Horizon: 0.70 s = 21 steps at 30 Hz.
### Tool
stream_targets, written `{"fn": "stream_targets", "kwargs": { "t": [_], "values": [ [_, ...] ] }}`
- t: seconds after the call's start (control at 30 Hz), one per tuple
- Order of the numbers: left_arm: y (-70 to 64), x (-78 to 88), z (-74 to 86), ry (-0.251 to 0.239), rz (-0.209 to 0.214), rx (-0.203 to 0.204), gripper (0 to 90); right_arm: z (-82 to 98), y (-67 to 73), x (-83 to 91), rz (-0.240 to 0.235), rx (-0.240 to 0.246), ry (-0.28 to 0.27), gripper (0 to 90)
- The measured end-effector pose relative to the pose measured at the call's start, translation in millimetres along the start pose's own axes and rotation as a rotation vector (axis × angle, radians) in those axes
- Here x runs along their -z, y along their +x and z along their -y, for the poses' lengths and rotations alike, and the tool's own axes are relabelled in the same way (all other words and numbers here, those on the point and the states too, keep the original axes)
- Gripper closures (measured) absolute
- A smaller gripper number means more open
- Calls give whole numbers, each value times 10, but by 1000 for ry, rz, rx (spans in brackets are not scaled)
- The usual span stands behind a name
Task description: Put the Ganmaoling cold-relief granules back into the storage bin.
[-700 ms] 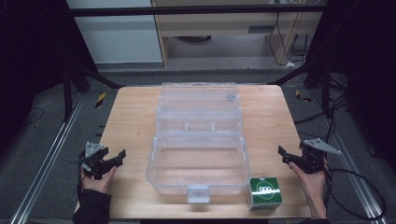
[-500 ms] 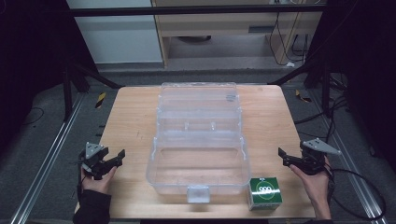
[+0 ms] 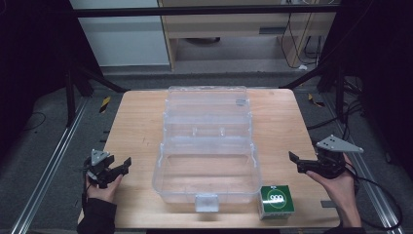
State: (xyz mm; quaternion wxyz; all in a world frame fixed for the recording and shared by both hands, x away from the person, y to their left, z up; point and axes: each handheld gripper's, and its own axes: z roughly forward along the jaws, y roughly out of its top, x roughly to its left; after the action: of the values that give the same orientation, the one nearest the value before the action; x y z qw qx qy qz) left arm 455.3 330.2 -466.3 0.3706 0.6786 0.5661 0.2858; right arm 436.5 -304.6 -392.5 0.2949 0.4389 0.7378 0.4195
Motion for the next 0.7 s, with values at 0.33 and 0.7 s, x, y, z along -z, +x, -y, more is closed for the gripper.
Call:
{"fn": "stream_targets", "kwargs": {
  "t": [0.33, 0.7],
  "values": [
    [-3, -12, 4, 10, -1, -6, 305, -286, 258, 132, -123, 170, 76, 65],
    [-10, -28, 9, 21, 2, -18, 304, -310, 484, 84, -238, 323, 237, 41]
  ]
}}
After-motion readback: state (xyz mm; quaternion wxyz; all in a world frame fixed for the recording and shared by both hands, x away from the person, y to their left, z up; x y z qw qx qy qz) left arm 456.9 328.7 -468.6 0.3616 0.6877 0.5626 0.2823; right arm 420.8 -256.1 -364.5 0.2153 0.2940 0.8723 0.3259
